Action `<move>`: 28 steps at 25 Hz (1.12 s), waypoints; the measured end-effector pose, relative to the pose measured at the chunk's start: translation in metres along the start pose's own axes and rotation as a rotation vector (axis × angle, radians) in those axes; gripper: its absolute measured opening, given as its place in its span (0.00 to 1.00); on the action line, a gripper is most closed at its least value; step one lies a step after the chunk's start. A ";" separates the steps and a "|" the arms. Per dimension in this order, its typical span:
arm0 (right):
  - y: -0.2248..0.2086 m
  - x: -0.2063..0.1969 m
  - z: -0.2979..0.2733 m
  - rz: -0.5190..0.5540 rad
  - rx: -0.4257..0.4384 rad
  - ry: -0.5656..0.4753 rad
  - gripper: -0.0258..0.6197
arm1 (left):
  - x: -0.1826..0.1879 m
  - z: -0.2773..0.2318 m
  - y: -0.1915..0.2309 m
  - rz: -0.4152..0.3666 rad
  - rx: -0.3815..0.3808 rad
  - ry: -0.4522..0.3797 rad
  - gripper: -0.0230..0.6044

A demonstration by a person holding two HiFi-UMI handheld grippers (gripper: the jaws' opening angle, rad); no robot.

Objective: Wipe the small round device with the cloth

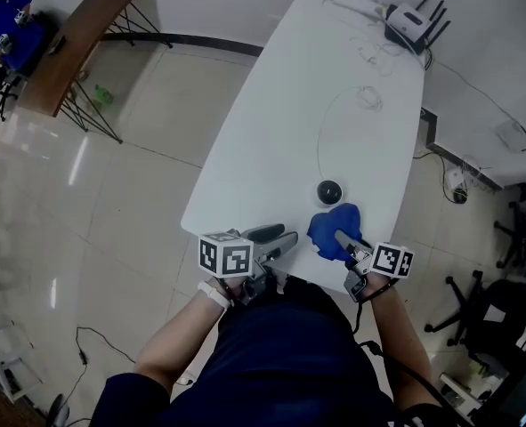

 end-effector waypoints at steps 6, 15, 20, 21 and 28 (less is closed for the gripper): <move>-0.030 0.004 0.018 0.040 -0.190 0.013 0.25 | -0.002 0.004 -0.003 -0.025 -0.005 0.032 0.37; -0.013 0.020 0.018 0.372 -0.503 -0.054 0.56 | 0.002 -0.009 -0.003 -0.061 -0.013 0.068 0.36; 0.020 0.044 0.074 0.550 -0.559 -0.333 0.51 | 0.000 -0.026 -0.014 -0.072 -0.025 0.086 0.36; 0.027 0.048 0.085 0.565 -0.555 -0.385 0.49 | -0.001 -0.028 -0.016 -0.076 -0.030 0.090 0.36; 0.071 0.057 0.122 0.583 -0.386 -0.586 0.21 | -0.008 -0.034 -0.022 -0.076 -0.027 0.078 0.35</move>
Point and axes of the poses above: the fingertips, and each gripper's own axes: z backward along the fingers, y to its left, x out of its top, the point moved 9 cm from there along z, backward along the fingers, and after that the axes turned 5 degrees about y, right-handed, at the moved point
